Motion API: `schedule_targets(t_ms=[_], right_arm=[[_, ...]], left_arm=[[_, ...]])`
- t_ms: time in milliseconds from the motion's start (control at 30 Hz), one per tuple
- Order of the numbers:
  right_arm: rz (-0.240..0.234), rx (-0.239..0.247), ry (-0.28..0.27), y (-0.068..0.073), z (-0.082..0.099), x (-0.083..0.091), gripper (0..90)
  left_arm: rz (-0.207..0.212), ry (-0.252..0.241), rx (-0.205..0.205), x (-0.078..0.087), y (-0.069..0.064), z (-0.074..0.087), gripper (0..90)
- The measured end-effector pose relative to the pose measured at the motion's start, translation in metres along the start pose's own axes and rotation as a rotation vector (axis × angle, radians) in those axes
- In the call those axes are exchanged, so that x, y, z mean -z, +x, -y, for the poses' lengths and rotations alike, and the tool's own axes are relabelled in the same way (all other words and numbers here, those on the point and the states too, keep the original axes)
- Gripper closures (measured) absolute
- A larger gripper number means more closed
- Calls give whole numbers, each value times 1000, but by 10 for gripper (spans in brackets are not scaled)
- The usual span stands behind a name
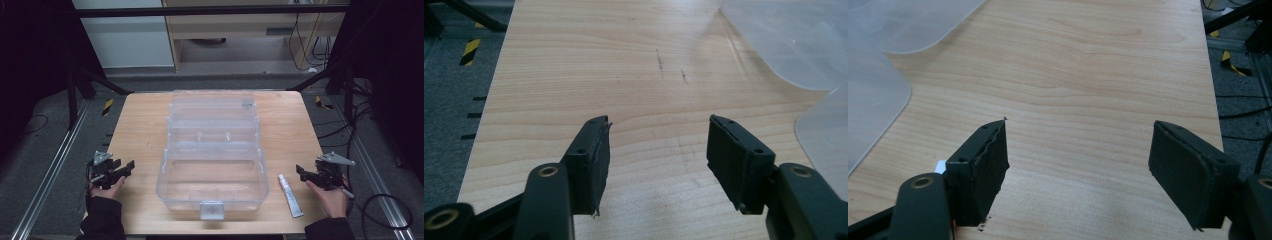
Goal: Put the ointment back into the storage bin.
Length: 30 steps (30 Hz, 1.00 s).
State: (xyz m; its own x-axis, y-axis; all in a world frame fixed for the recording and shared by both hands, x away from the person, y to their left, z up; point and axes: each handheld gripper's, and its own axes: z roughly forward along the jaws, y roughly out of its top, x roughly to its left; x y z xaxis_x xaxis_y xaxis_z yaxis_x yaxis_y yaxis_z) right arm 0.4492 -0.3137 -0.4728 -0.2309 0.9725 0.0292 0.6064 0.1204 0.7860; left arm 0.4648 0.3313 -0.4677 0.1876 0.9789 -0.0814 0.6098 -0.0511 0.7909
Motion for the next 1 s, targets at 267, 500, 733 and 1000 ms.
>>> schedule_targets(t_ms=[267,500,733,1000], right_arm=[[-43,41,48,10,-9,9,302],[-73,58,101,21,-25,26,315],[-108,112,167,31,-44,38,329],[-118,136,246,42,-57,41,353]], left_arm=[[-17,29,-12,-3,0,1,366],[-17,44,-21,-6,0,2,348],[-19,69,-54,-10,-5,3,327],[-15,78,-53,-12,-5,2,321]])
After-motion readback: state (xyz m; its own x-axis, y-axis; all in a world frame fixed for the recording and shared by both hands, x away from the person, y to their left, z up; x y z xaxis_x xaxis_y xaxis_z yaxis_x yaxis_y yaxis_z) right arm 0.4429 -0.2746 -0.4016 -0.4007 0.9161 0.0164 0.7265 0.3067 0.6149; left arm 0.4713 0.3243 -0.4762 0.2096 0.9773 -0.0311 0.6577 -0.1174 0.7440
